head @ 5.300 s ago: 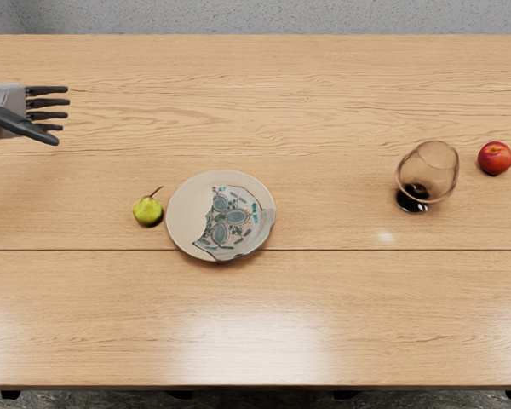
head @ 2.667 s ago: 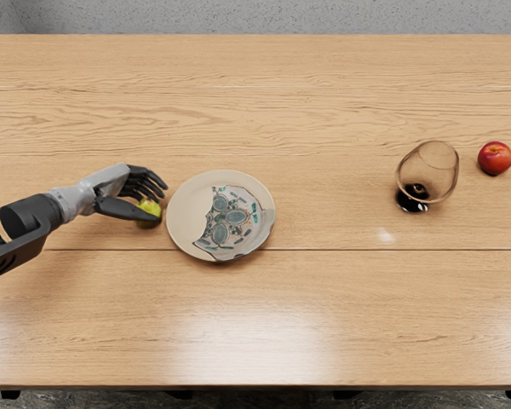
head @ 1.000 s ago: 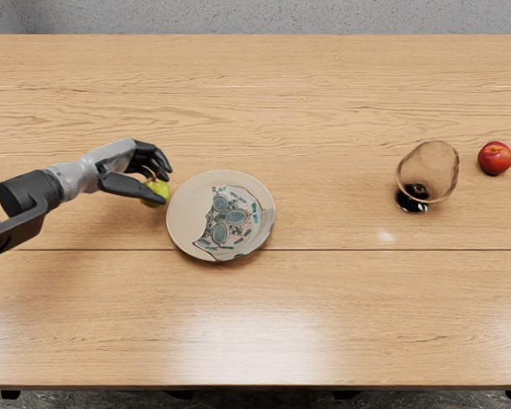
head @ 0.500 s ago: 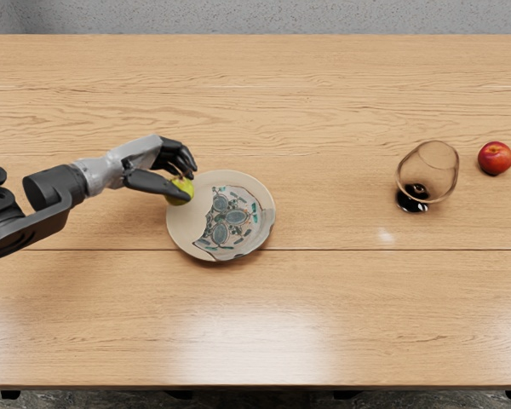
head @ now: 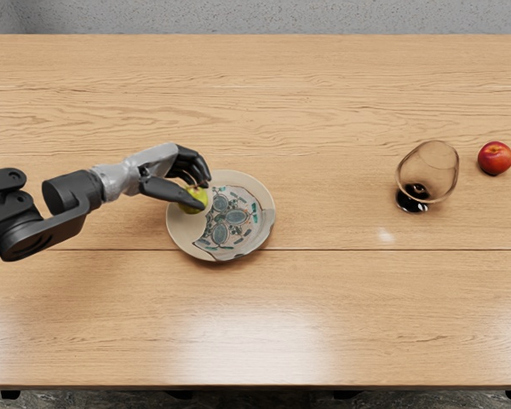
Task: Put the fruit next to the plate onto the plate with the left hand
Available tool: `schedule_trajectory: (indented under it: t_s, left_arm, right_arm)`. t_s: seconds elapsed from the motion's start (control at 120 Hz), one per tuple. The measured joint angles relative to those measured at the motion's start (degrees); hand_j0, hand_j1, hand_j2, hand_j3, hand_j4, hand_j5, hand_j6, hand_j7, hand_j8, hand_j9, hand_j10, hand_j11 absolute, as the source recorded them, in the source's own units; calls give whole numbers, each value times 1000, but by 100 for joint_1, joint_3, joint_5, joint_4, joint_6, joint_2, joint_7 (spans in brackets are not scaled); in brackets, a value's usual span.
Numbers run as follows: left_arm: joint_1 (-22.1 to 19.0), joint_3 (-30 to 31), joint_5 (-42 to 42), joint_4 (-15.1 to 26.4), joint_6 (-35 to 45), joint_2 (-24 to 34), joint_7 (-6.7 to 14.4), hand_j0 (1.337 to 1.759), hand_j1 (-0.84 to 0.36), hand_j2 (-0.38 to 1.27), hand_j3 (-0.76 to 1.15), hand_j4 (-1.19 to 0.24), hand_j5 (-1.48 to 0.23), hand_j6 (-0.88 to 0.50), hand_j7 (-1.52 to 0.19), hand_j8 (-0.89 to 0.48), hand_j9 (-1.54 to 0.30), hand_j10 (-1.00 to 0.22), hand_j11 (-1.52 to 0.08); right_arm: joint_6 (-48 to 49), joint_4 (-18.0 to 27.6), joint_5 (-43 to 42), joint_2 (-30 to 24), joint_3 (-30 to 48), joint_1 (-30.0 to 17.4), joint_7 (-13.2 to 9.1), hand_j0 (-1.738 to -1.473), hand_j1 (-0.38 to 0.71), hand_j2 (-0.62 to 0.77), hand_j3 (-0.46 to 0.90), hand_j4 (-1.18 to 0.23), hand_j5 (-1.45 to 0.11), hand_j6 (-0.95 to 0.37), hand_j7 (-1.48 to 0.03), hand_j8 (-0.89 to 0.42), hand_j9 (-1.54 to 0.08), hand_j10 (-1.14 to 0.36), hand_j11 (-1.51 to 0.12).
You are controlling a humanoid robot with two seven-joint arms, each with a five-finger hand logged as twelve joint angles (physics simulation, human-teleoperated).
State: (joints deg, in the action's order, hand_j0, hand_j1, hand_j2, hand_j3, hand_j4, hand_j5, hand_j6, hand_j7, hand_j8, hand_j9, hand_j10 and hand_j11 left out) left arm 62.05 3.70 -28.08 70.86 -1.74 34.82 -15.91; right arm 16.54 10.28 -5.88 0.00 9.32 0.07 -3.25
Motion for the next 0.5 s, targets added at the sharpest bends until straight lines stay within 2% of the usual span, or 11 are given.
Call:
schedule_trajectory:
  t_s: [0.183, 0.35, 0.5]
  left_arm:
    - [-27, 9, 2, -12, 0, -67, 10, 1656, -367, 343, 0, -724, -923, -677, -924, -495, -929, -487, -909]
    - [-35, 15, 4, -20, -1, -80, 69, 1656, -351, 249, 0, -730, -914, -661, -916, -503, -908, -493, -896]
    - [-35, 11, 3, -20, 6, -119, 90, 1657, -323, 206, 0, -641, -819, -607, -819, -523, -813, -513, -808]
  right_arm:
    - [0, 0, 0, 0, 0, 1, 0, -1658, -349, 0, 0, 0, 0, 0, 0, 0, 0, 1, 0]
    - [-1, 0, 0, 0, 0, 2, 0, -1658, -349, 0, 0, 0, 0, 0, 0, 0, 0, 0, 0]
    - [0, 0, 0, 0, 0, 2, 0, -1658, -349, 0, 0, 0, 0, 0, 0, 0, 0, 0, 0]
